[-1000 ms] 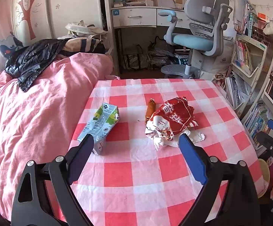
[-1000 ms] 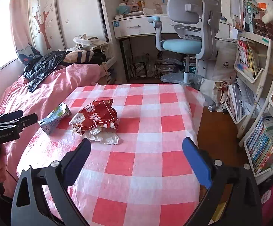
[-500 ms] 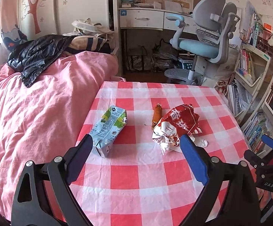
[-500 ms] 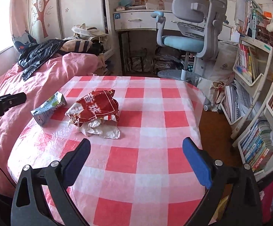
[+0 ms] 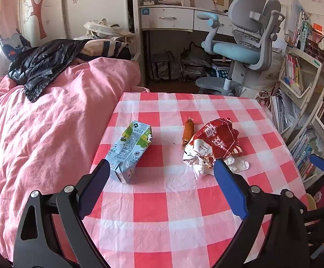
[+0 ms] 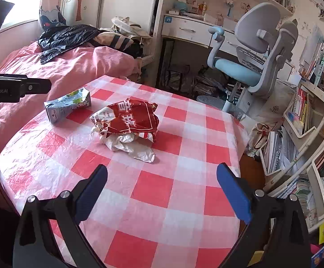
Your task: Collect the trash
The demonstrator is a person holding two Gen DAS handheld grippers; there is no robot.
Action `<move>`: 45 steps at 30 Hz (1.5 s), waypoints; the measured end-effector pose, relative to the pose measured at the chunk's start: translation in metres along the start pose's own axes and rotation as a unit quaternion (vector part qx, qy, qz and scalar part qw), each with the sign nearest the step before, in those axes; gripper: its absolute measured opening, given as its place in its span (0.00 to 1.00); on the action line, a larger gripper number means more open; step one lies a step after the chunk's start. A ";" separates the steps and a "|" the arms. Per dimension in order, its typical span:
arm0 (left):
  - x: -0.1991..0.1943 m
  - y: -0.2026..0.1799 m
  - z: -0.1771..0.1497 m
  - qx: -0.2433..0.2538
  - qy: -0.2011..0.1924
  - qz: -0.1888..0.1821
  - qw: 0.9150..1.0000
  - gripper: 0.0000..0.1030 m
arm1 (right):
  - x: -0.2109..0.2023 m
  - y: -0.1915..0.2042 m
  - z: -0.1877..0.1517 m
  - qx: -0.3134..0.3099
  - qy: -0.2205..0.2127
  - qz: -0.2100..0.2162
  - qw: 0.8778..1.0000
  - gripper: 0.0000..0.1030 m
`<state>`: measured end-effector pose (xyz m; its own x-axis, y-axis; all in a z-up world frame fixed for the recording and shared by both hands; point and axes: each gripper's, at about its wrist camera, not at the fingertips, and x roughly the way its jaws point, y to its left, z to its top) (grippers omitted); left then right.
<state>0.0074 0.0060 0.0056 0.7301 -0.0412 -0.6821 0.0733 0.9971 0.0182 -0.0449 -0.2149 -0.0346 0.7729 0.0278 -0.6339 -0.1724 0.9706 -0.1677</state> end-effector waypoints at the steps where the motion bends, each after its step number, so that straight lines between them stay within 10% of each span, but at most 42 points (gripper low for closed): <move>1: 0.000 0.000 0.000 0.000 0.000 0.000 1.000 0.88 | 0.000 0.000 0.000 0.001 0.000 0.000 1.000 0.91; 45: 0.004 0.011 -0.005 -0.008 0.005 0.004 1.000 0.89 | -0.002 -0.002 0.003 0.017 -0.008 -0.002 1.000 0.91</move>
<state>0.0076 0.0171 -0.0009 0.7239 -0.0319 -0.6892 0.0561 0.9983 0.0128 -0.0439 -0.2162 -0.0306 0.7838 0.0279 -0.6204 -0.1488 0.9783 -0.1440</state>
